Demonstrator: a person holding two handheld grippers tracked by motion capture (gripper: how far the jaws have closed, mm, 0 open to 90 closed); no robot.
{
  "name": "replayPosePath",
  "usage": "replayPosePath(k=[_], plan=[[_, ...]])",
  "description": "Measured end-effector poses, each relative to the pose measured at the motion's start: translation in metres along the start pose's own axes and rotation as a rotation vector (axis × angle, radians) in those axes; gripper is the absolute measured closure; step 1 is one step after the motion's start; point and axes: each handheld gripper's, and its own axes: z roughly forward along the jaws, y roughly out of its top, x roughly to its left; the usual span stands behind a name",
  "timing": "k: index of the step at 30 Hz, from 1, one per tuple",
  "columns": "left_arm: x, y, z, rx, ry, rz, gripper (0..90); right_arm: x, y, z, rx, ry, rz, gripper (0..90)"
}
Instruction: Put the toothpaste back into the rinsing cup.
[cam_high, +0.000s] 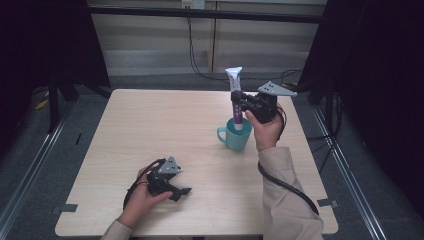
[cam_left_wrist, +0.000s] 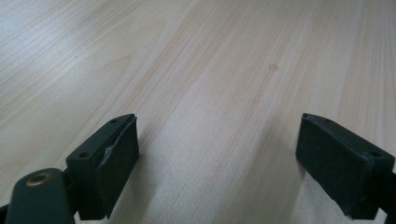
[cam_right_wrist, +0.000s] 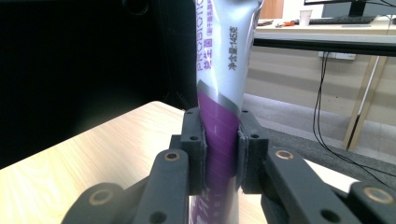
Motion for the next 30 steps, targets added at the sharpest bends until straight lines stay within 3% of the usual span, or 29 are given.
replayPosePath(k=[30], plan=[[0.0,0.0,-0.001,0.004,-0.002,0.002,13.6,-0.009,-0.017,0.002,0.018,-0.006,-0.007,75.7]])
